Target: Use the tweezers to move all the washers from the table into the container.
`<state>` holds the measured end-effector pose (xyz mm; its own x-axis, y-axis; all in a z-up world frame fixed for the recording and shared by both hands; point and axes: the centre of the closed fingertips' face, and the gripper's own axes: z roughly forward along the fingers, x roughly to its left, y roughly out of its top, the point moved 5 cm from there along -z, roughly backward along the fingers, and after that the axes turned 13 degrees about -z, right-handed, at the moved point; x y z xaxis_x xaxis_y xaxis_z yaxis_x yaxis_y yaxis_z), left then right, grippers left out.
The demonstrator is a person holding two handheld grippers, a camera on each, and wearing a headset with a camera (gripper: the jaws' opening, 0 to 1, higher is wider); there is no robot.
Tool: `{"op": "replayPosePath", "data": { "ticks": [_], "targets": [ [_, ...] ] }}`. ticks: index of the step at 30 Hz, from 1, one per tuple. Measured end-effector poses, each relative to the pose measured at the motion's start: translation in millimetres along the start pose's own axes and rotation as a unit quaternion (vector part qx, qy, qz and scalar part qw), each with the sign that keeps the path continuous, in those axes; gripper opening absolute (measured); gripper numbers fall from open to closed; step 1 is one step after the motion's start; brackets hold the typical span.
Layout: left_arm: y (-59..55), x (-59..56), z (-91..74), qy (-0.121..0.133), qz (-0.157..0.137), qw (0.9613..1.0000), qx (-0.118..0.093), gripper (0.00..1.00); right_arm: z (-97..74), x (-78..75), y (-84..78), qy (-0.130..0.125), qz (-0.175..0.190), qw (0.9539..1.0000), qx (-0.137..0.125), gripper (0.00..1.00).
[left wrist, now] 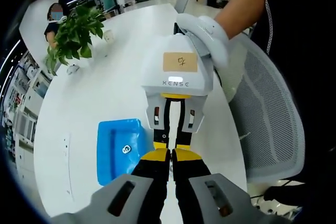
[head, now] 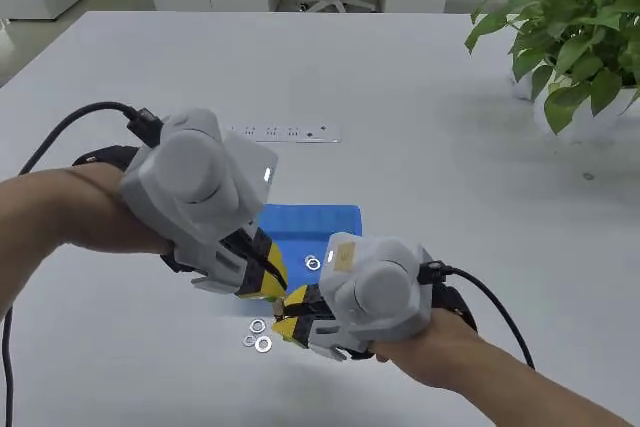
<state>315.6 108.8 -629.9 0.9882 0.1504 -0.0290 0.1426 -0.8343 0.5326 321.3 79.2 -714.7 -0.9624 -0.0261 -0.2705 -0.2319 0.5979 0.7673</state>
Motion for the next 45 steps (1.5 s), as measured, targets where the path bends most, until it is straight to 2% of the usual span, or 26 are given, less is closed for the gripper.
{"op": "replayPosePath", "data": {
  "ticks": [6,19,34,45],
  "targets": [
    [6.2,6.7,-5.8,0.008,0.007,0.9999,-0.003,0.05,-4.0,-11.0,3.6,-0.007,-0.008,0.9999,0.0,0.09],
    [15.4,30.7,-15.5,0.028,0.022,0.9993,-0.011,0.05,-5.9,-42.3,8.2,-0.024,-0.02,0.9995,0.002,0.09],
    [11.0,57.9,-10.9,0.037,0.018,0.999,-0.019,0.05,3.1,-67.0,-2.0,-0.025,-0.023,0.9994,0.007,0.09],
    [5.7,73.7,0.6,0.026,0.008,0.9993,-0.026,0.05,11.5,-75.9,-15.3,-0.015,-0.008,0.9998,0.013,0.09]
  ]
}}
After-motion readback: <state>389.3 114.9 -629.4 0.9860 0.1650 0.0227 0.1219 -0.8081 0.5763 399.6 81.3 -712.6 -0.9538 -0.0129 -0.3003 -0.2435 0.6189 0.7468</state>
